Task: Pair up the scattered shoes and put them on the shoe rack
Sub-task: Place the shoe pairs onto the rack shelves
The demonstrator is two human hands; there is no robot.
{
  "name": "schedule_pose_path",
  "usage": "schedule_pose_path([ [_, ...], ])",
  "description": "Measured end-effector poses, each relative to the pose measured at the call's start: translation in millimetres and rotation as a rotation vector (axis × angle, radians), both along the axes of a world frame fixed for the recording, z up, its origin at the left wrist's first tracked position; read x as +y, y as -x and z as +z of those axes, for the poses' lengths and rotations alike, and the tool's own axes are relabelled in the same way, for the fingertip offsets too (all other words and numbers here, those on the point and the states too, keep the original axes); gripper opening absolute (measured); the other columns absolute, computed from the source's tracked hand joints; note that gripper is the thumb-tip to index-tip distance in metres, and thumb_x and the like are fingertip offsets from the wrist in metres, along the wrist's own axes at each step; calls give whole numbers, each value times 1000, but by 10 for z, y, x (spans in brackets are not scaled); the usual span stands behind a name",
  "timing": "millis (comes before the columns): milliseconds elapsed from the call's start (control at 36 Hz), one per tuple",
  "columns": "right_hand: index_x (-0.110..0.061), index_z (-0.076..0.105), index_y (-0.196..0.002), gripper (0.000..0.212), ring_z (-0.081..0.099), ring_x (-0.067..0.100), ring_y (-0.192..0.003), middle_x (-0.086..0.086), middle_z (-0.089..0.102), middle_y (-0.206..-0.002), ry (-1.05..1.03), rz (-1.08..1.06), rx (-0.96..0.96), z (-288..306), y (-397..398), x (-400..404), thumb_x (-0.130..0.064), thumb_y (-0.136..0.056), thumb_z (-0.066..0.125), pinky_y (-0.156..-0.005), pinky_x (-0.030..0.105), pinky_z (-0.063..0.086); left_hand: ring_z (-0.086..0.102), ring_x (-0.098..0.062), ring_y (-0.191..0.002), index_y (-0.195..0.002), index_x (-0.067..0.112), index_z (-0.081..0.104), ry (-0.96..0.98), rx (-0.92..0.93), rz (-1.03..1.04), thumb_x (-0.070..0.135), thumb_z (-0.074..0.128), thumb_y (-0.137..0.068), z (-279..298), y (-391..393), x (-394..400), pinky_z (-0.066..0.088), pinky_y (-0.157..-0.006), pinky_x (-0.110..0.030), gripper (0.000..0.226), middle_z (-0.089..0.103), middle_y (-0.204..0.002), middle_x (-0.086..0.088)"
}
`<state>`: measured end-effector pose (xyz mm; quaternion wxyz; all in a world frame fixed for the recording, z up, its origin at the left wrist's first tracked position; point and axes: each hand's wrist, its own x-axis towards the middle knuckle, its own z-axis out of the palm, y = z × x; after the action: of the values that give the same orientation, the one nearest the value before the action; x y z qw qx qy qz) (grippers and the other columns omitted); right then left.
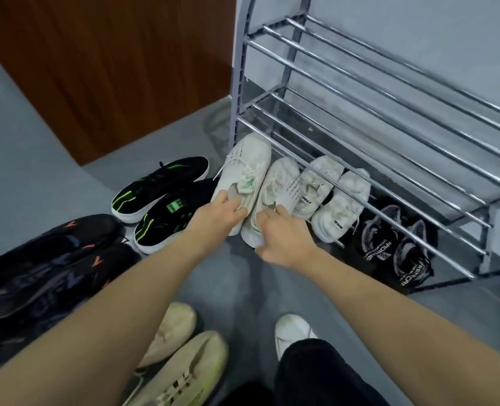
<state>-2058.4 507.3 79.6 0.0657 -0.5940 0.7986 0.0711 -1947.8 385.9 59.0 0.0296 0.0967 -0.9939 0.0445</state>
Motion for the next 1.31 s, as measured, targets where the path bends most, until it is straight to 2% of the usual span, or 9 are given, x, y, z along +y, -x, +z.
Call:
schedule_pose_path([
  [194, -10, 47, -110, 37, 44, 29, -108, 6, 52, -115, 51, -35, 44, -14, 79, -64, -19, -77, 60, -67, 32, 32, 58, -27, -67, -72, 10, 61, 6, 54, 11, -14, 77, -31, 26, 175, -159, -4, -38, -12, 50, 54, -72, -5],
  [306, -10, 46, -110, 38, 42, 31, -106, 8, 49, -114, 95, -94, 25, -58, 212, -130, -13, -75, 61, -68, 36, 38, 36, -25, -113, -117, 14, 45, -108, -56, 166, -8, 53, -80, -45, 350, -242, 27, -44, -26, 44, 39, -119, -4],
  [500, -11, 52, -109, 48, 48, 29, -95, 7, 49, -107, 169, -150, 20, -280, 439, -305, -15, -65, 71, -51, 29, 34, 55, -27, -63, -73, 8, 57, -7, 74, 10, -17, 74, -29, -312, 646, -427, -1, -39, -12, 53, 54, -75, -8],
  [611, -13, 58, -90, 58, 54, 25, -72, 5, 55, -86, 230, -189, 73, -381, 638, -492, -14, -37, 81, -40, 21, 23, 49, -24, -74, -84, 15, 42, 5, 53, 14, -13, 75, -34, -396, 904, -658, 20, -37, -14, 67, 47, -88, -3],
  [806, -11, 44, -126, 47, 48, 31, -107, 10, 46, -120, 240, -260, -78, -478, 979, -767, -14, -82, 61, -64, 33, 45, 65, -29, -78, -81, 9, 56, 61, 74, -25, -10, 77, -42, -454, 1362, -920, 44, -40, -21, 48, 63, -83, -8],
  [917, -10, 40, -131, 48, 52, 33, -110, 12, 45, -128, 217, -260, -136, -496, 1116, -861, -13, -86, 57, -77, 40, 50, 69, -30, -90, -78, 10, 68, 92, 12, 5, -1, 87, -33, -469, 1535, -1039, 52, -54, -22, 50, 69, -89, -8],
  [1056, -9, 53, -116, 56, 59, 32, -96, 14, 56, -113, 160, -247, -86, -723, 1172, -864, -17, -66, 78, -62, 36, 52, 9, -30, -145, -134, 12, 39, -45, -268, 77, 0, 40, -96, -590, 1622, -1037, 38, -102, -34, 40, 30, -147, -5],
  [1222, -8, 64, -95, 55, 63, 31, -74, 12, 65, -84, 94, -277, -14, -850, 1163, -882, -25, -46, 84, -59, 31, 51, 5, -23, -146, -114, 7, 45, -261, -348, 74, -18, 38, -82, -589, 1562, -1162, 47, -78, -36, 41, 36, -141, -1],
  [1306, -5, 62, -97, 48, 63, 35, -83, 14, 65, -88, 72, -264, -42, -766, 1134, -892, -25, -57, 80, -66, 34, 51, 17, -27, -143, -98, 8, 45, -361, -266, 1, -26, 38, -67, -630, 1507, -1296, 48, -90, -41, 46, 43, -130, -6],
])
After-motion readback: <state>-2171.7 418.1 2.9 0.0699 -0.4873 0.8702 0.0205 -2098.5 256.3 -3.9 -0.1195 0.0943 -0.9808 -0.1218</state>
